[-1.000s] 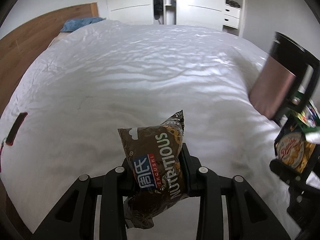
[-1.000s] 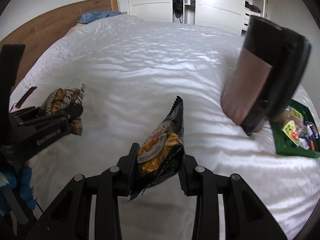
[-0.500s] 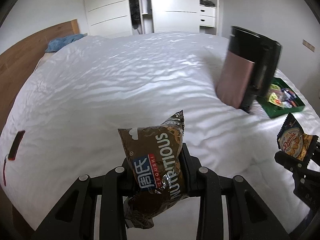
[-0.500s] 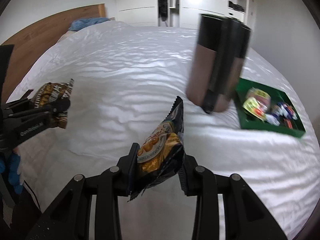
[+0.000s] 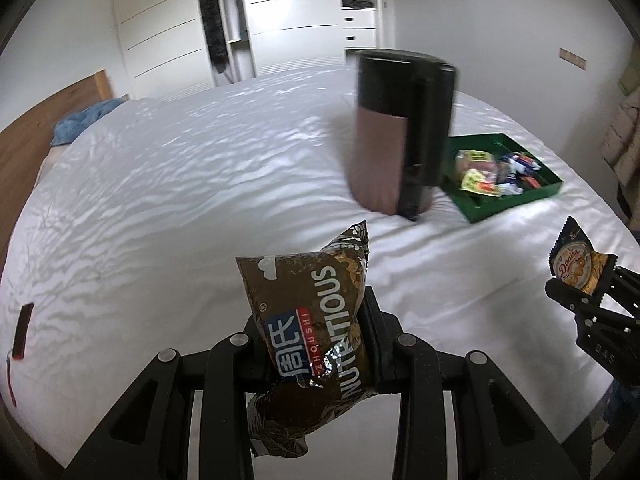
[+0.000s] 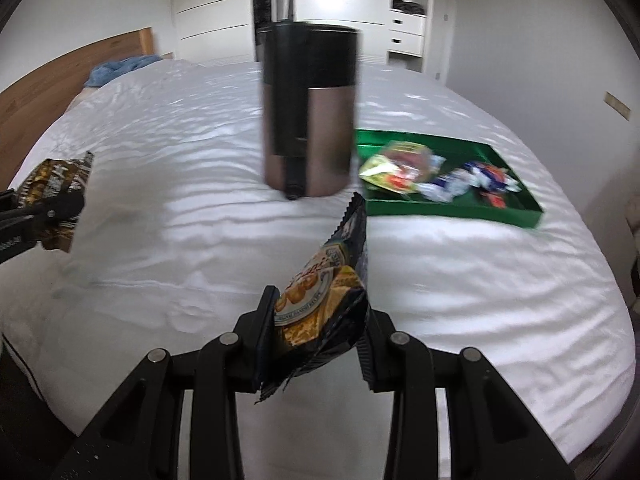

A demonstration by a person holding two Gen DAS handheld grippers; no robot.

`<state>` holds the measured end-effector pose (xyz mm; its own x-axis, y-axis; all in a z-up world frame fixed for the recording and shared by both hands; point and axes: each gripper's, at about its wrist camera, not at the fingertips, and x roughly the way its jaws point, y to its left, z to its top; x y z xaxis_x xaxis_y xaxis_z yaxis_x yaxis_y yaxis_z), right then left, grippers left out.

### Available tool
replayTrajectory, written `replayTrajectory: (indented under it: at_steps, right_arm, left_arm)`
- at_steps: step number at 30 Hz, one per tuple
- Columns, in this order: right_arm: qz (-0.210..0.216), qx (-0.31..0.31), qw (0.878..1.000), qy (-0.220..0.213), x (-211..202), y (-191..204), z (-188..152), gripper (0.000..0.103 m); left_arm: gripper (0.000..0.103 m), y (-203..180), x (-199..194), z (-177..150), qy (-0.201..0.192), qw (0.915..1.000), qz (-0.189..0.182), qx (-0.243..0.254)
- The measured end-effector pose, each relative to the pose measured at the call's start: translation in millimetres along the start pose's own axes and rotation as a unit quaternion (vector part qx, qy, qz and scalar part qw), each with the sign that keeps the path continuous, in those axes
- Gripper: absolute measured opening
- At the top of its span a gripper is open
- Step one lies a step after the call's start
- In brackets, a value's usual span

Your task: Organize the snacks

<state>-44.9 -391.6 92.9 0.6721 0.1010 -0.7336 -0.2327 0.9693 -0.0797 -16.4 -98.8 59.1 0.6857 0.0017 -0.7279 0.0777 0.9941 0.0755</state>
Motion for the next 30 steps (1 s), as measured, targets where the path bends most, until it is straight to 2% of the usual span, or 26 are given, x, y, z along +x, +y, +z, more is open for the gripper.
replayTrajectory:
  at_steps: [14, 30]
  right_arm:
    - [-0.065, 0.068, 0.995, -0.023, -17.6, -104.0, -17.1, 0.1]
    - [-0.098, 0.105, 0.989, -0.038, -6.0, -178.8, -6.2, 0.1]
  left_arm:
    - [0.029, -80.2, -4.0, 25.7, 0.004, 0.9979, -0.038, 0.052]
    - [0.03, -161.2, 23.9, 61.7, 0.019, 0.9921, -0.077, 0.098]
